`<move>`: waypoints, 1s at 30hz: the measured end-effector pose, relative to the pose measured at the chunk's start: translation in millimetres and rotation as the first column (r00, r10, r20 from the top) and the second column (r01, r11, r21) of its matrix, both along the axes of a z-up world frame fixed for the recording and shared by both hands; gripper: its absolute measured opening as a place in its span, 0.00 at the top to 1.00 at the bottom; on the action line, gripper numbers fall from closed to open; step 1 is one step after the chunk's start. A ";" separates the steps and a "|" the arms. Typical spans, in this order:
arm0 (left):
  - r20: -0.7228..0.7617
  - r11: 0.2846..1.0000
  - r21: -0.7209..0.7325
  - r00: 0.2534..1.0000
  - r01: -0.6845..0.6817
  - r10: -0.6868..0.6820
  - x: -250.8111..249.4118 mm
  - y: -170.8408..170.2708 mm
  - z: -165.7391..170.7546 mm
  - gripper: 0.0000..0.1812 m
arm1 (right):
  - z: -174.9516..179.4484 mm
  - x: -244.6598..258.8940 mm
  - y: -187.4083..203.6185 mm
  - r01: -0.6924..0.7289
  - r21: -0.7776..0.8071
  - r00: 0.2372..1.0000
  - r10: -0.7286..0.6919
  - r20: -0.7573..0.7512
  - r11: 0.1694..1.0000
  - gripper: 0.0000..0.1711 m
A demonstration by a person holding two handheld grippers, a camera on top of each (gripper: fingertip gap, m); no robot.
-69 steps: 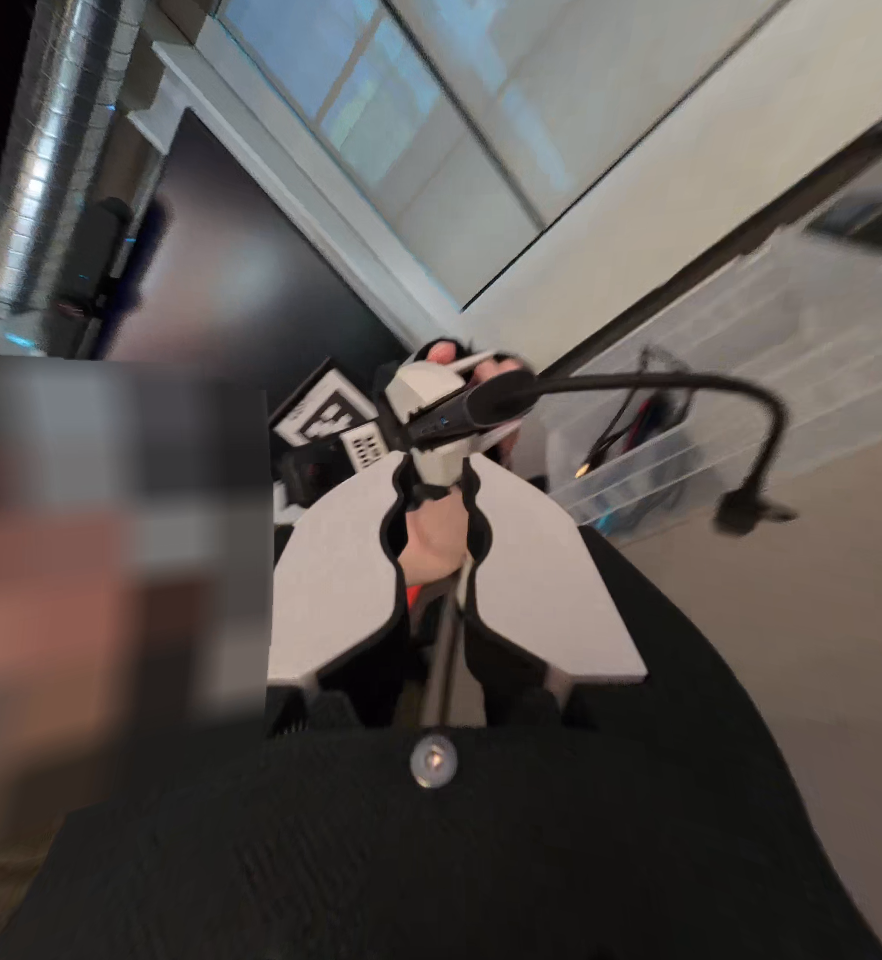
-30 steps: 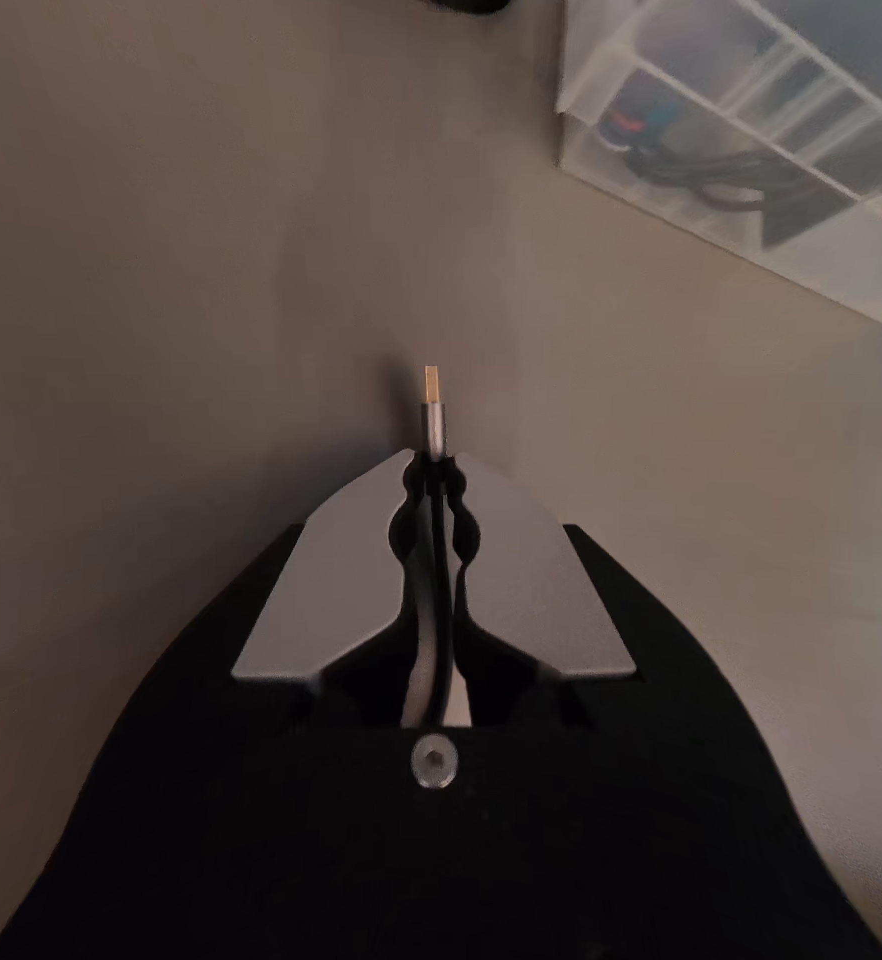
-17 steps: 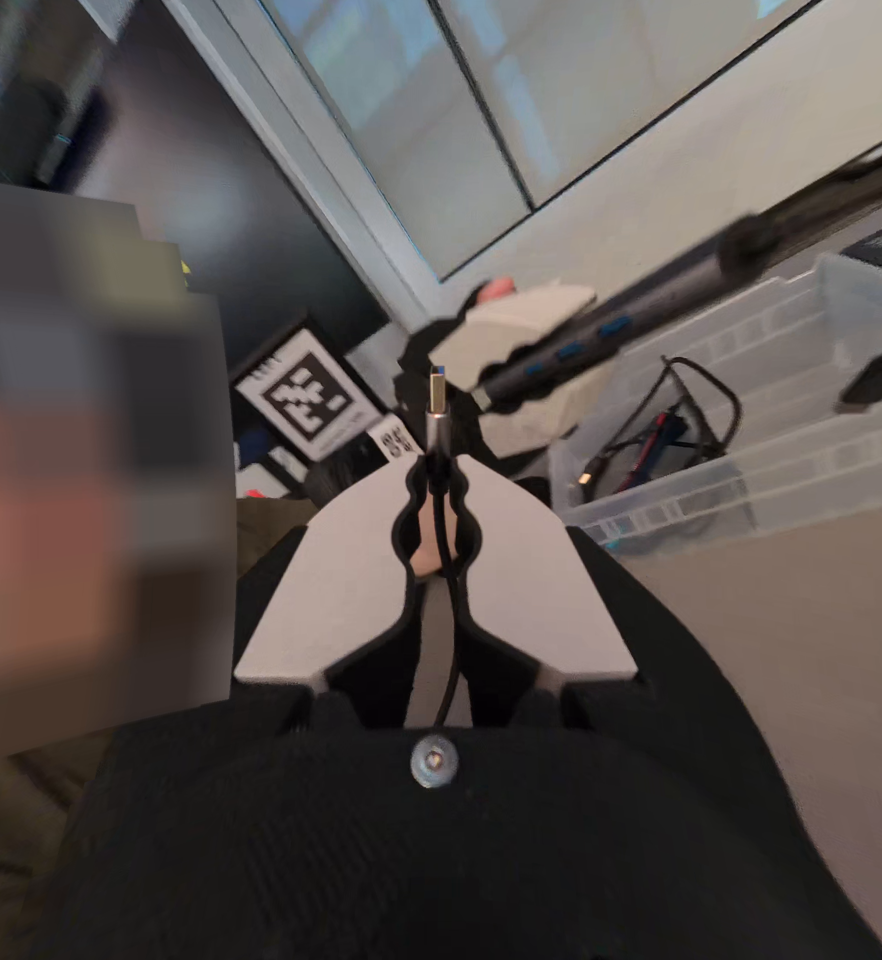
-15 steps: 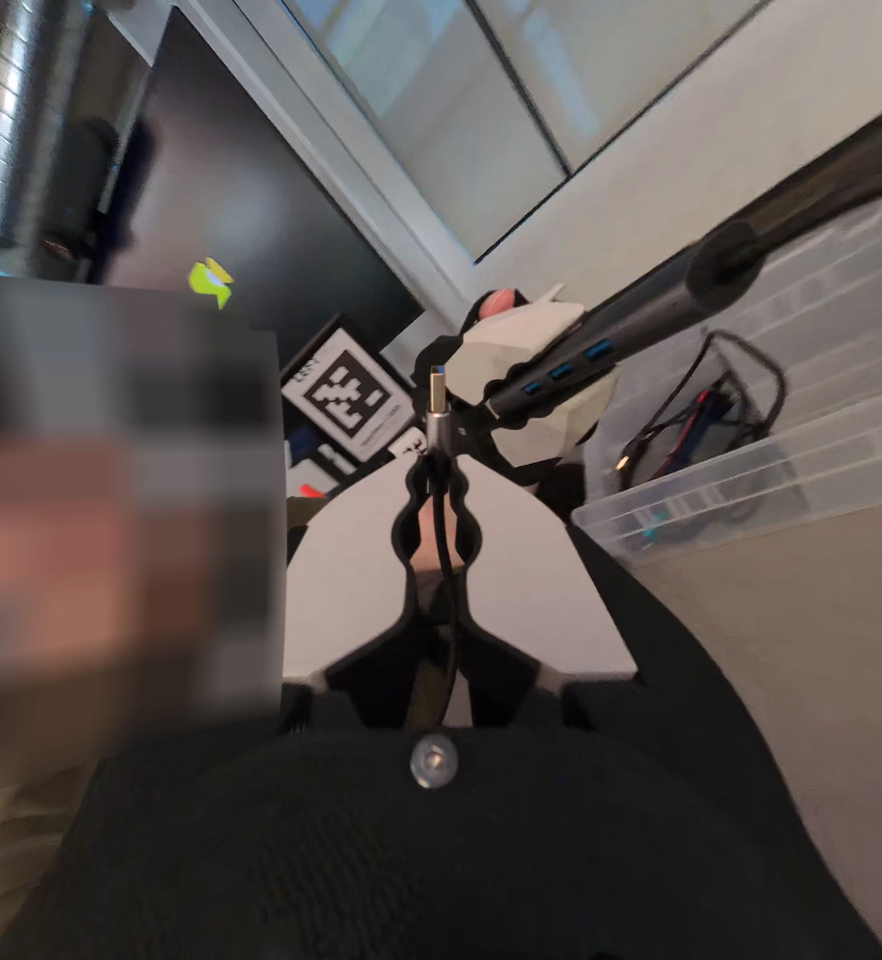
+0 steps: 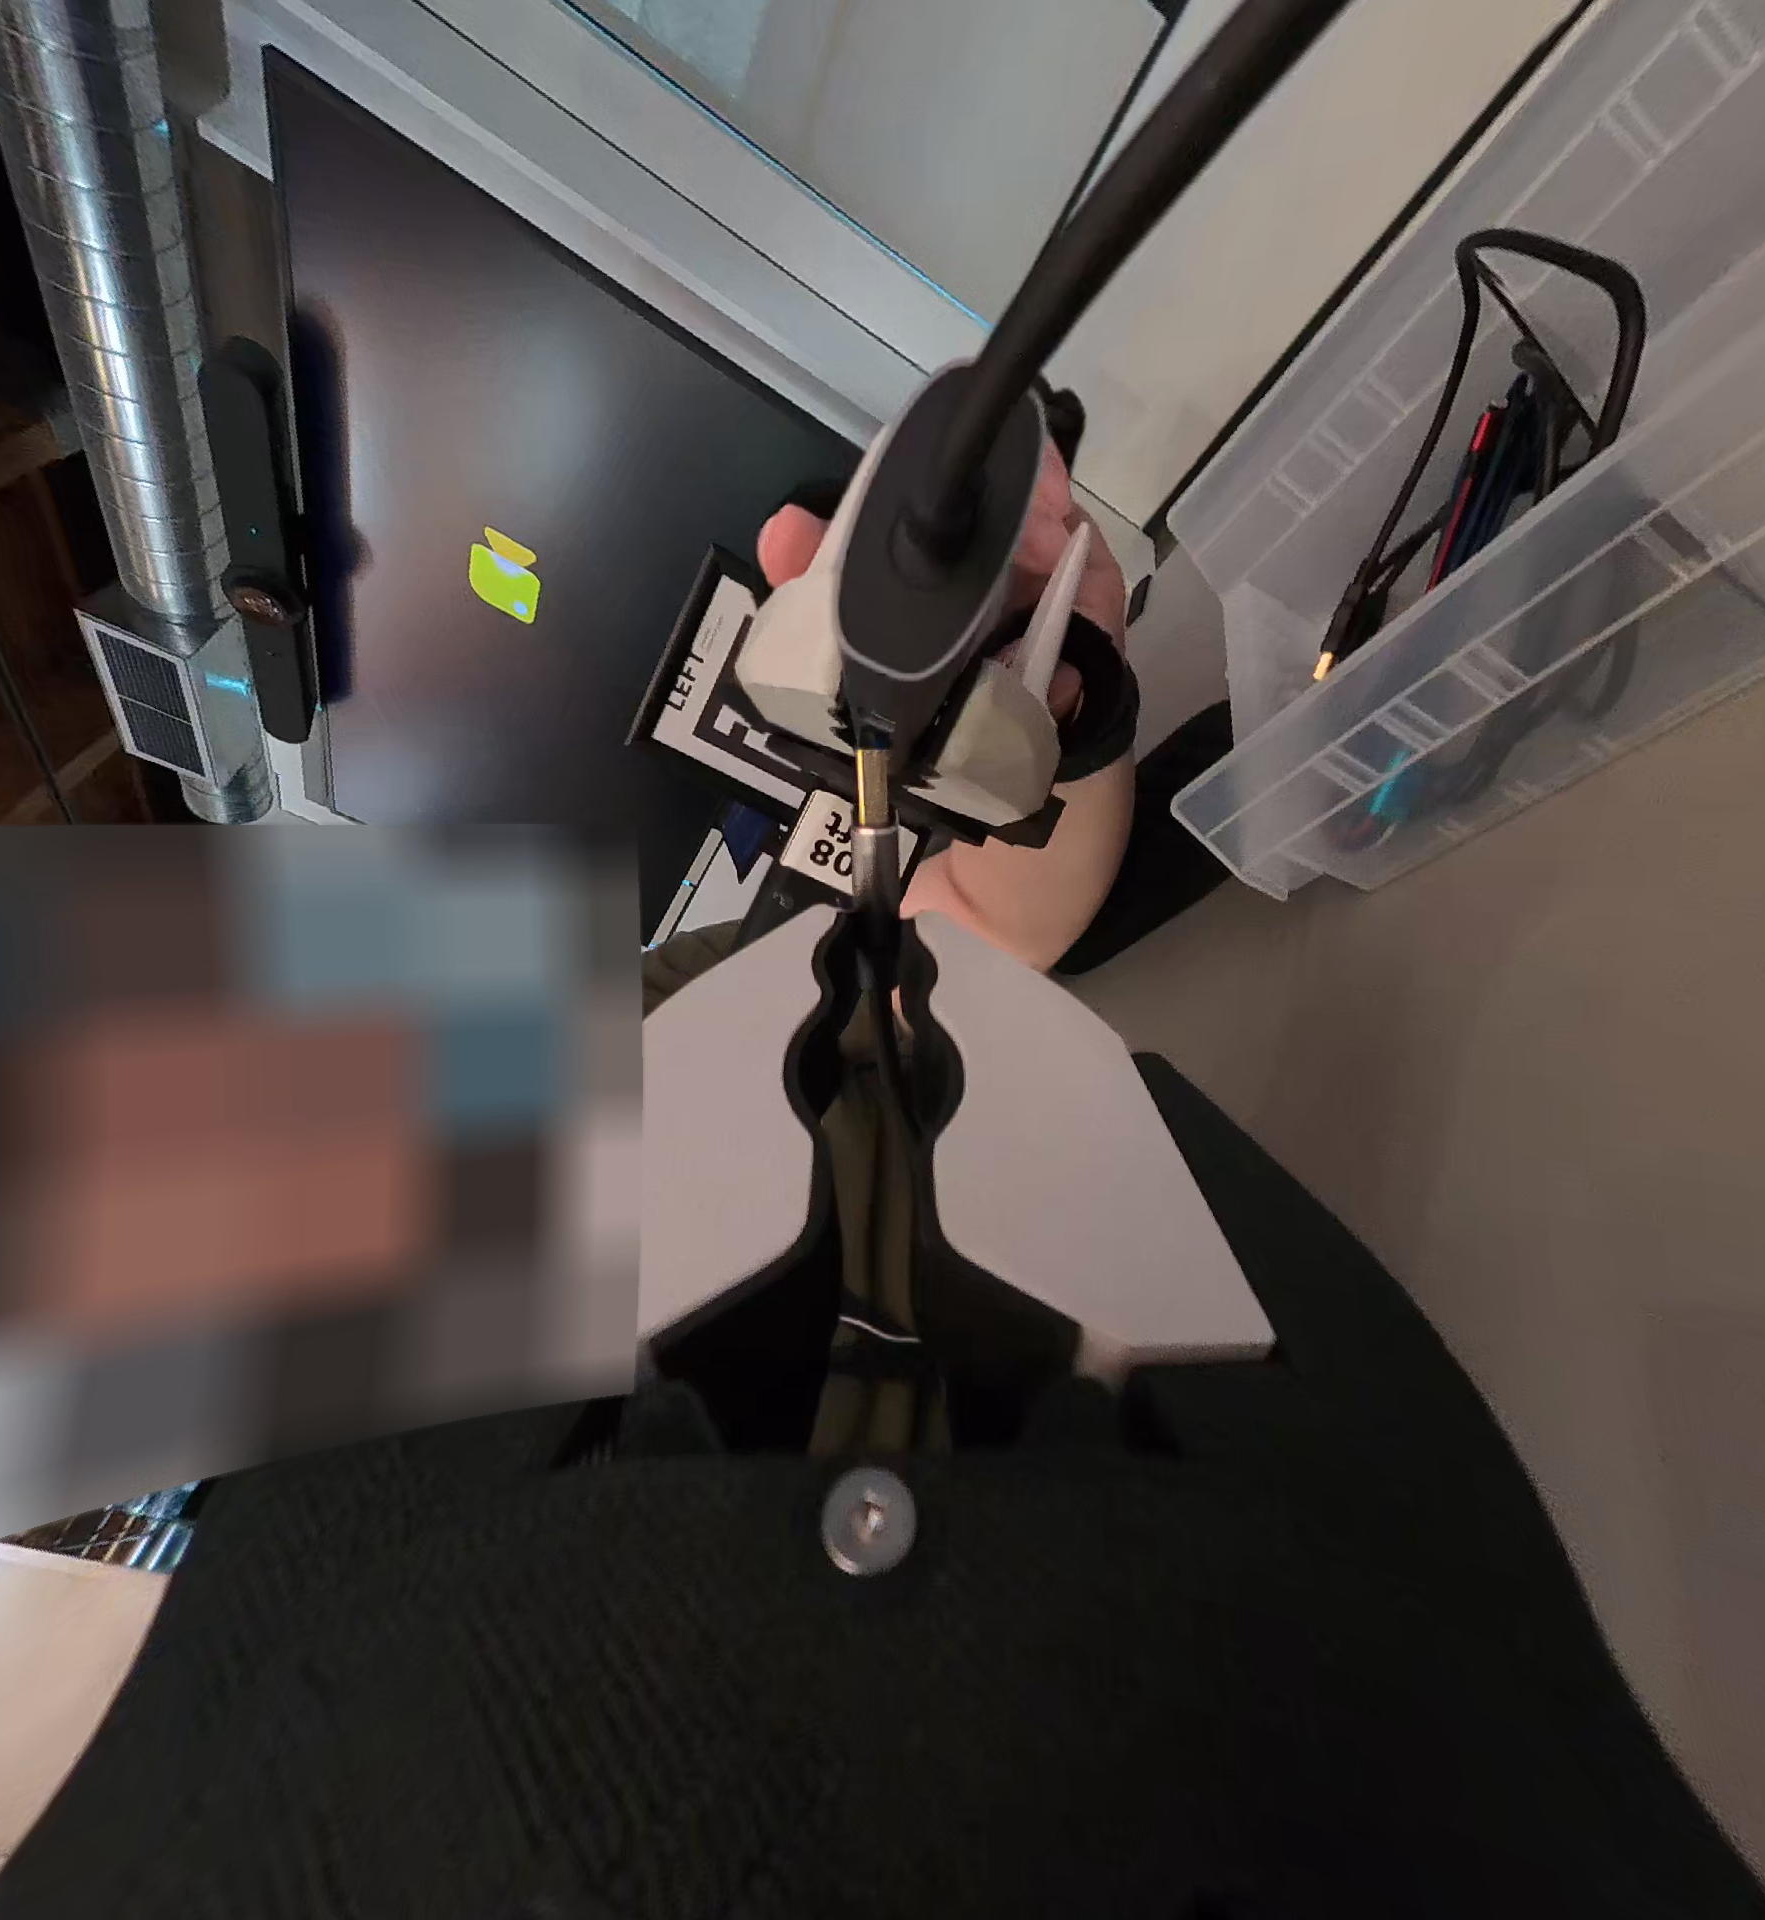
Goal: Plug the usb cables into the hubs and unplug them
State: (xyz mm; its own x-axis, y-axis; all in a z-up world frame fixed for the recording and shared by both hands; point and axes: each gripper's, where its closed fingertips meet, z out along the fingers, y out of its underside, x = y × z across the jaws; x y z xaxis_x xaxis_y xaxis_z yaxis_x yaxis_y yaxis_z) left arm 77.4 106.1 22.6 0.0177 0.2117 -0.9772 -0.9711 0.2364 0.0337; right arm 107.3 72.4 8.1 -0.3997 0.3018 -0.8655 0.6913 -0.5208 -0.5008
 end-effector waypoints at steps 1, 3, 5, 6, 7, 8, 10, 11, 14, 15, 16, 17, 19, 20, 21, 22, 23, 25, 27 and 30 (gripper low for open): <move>-0.029 1.000 0.006 1.000 0.002 -0.001 1.4 0.0 -2.1 0.91 | -2.8 1.0 0.2 -0.009 0.000 1.000 0.009 0.012 1.000 0.95; -0.072 1.000 -0.005 0.997 0.003 -0.003 3.9 0.9 -8.5 0.91 | -9.4 3.7 0.6 -0.030 -0.005 0.999 0.030 0.040 1.000 0.96; -0.091 1.000 -0.008 0.996 0.013 -0.013 7.3 0.5 -12.7 0.91 | -13.3 7.1 1.3 -0.056 -0.021 0.997 0.057 0.052 0.998 0.96; -0.108 1.000 -0.017 0.994 0.020 -0.021 9.1 0.3 -15.7 0.91 | -15.8 9.2 1.4 -0.068 -0.025 0.996 0.070 0.061 0.997 0.96; -0.127 1.000 -0.023 0.992 0.017 -0.020 10.2 0.6 -18.6 0.91 | -18.6 10.8 1.9 -0.075 -0.026 0.995 0.077 0.071 0.997 0.96; -0.150 1.000 -0.022 0.989 0.014 -0.017 11.8 0.8 -21.2 0.91 | -21.4 12.4 2.3 -0.082 -0.025 0.993 0.084 0.081 0.996 0.96; -0.197 0.999 -0.036 0.980 0.018 -0.024 16.5 1.4 -28.7 0.91 | -28.7 16.6 1.8 -0.105 -0.012 0.989 0.106 0.108 0.994 0.96; -0.217 0.999 -0.045 0.976 0.028 -0.038 20.1 1.2 -32.7 0.91 | -31.5 17.7 1.9 -0.111 -0.009 0.987 0.111 0.118 0.994 0.96; -0.231 0.998 -0.052 0.972 0.032 -0.043 23.9 1.9 -37.4 0.91 | -37.2 21.4 1.1 -0.138 -0.004 0.981 0.138 0.133 0.990 0.96; -0.231 0.999 -0.047 0.972 0.025 -0.035 23.3 2.3 -37.1 0.91 | -37.1 21.1 2.1 -0.135 -0.008 0.982 0.134 0.132 0.991 0.96; -0.231 0.999 -0.048 0.972 0.023 -0.033 22.7 2.5 -37.2 0.91 | -37.1 20.6 3.0 -0.129 -0.008 0.983 0.129 0.131 0.992 0.96; -0.227 0.999 -0.047 0.973 0.028 -0.038 22.9 2.0 -36.8 0.91 | -36.9 20.6 3.2 -0.130 -0.008 0.983 0.129 0.129 0.992 0.96; -0.223 0.999 -0.035 0.974 0.022 -0.030 21.5 1.5 -34.1 0.91 | -34.8 19.4 4.8 -0.119 -0.014 0.986 0.120 0.120 0.993 0.96; -0.219 0.999 -0.036 0.975 0.016 -0.024 20.4 1.8 -33.3 0.91 | -33.8 18.4 5.9 -0.108 -0.011 0.987 0.109 0.115 0.994 0.96; -0.208 0.999 -0.031 0.978 0.011 -0.017 19.1 2.4 -31.4 0.91 | -31.9 17.3 7.1 -0.096 -0.011 0.990 0.096 0.107 0.995 0.96; -0.193 1.000 -0.024 0.981 0.000 -0.005 17.1 3.3 -28.9 0.91 | -29.1 15.7 9.2 -0.078 -0.015 0.992 0.080 0.094 0.997 0.96; -0.180 1.000 -0.024 0.984 -0.016 0.012 14.4 5.0 -27.4 0.91 | -26.5 13.5 11.8 -0.057 -0.021 0.995 0.058 0.082 0.998 0.95; -0.139 0.998 -0.037 0.989 -0.058 0.052 8.4 9.3 -25.6 0.91 | -21.5 8.8 17.9 -0.011 -0.044 0.998 0.014 0.060 0.999 0.95; -0.109 0.994 -0.063 0.991 -0.086 0.079 3.9 12.0 -25.6 0.91 | -18.9 4.6 22.2 0.020 -0.063 0.999 -0.017 0.039 0.998 0.95; -0.098 0.992 -0.084 0.991 -0.094 0.086 0.8 12.5 -26.0 0.91 | -17.8 1.7 22.9 0.022 -0.104 0.999 -0.019 0.029 0.994 0.95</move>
State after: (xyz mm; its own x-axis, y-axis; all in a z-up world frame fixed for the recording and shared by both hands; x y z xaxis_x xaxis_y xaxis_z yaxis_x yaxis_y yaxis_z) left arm 78.2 118.6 -3.4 -0.0908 0.1212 -0.9885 -0.9820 0.1544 0.1091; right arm 109.1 95.3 -9.6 -0.3691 0.2177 -0.9035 0.6930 -0.5834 -0.4236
